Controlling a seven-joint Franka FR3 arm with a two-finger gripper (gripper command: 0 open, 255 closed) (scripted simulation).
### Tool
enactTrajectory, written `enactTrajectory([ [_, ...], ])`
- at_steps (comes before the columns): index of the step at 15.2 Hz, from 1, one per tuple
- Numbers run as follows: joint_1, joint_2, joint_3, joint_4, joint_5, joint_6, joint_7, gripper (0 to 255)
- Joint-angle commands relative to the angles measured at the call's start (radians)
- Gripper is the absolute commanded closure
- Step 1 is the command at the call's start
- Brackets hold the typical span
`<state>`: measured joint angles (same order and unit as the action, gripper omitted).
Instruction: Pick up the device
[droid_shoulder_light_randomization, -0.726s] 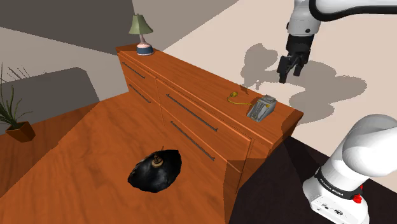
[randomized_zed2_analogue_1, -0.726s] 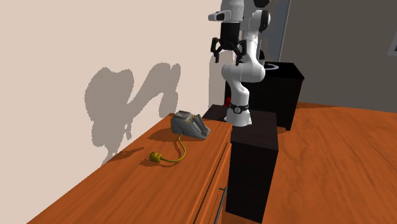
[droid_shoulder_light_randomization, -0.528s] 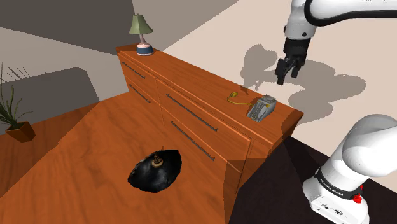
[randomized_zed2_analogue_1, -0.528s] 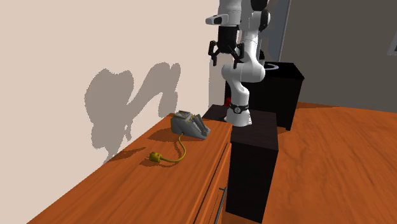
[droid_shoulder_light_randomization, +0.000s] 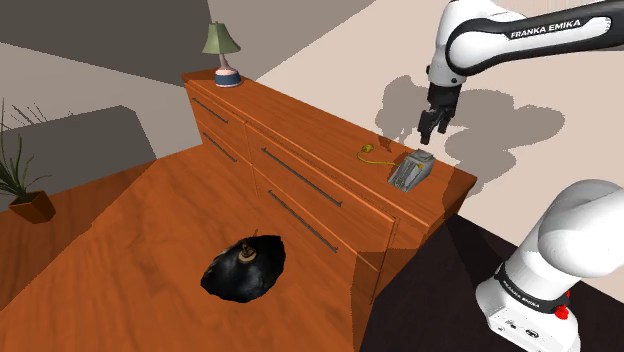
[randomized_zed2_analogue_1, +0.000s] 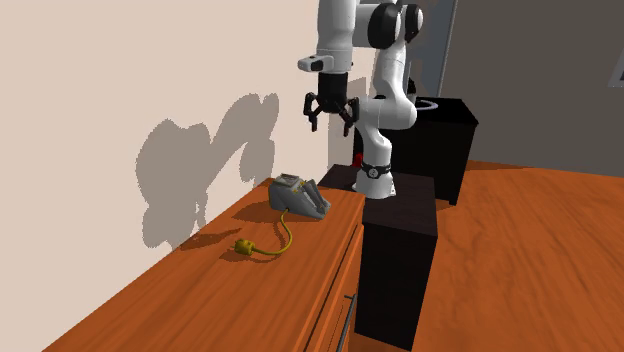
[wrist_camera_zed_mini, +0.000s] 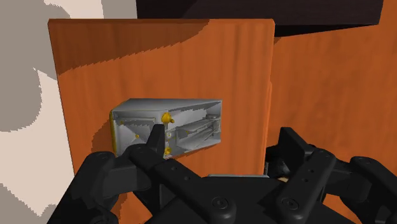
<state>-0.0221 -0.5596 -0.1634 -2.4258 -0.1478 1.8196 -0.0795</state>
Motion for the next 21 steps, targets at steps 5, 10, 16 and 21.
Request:
enactTrajectory([
  [5,0.007,0.193,-0.071,0.014,-0.011,0.197,-0.115,0],
  [10,0.015,0.379,-0.121,0.067,0.016,0.341,-0.223,0],
  [16,0.012,0.620,-0.151,0.178,0.096,0.476,-0.371,0],
  [21,0.005,0.690,-0.148,0.190,0.124,0.533,-0.403,0],
])
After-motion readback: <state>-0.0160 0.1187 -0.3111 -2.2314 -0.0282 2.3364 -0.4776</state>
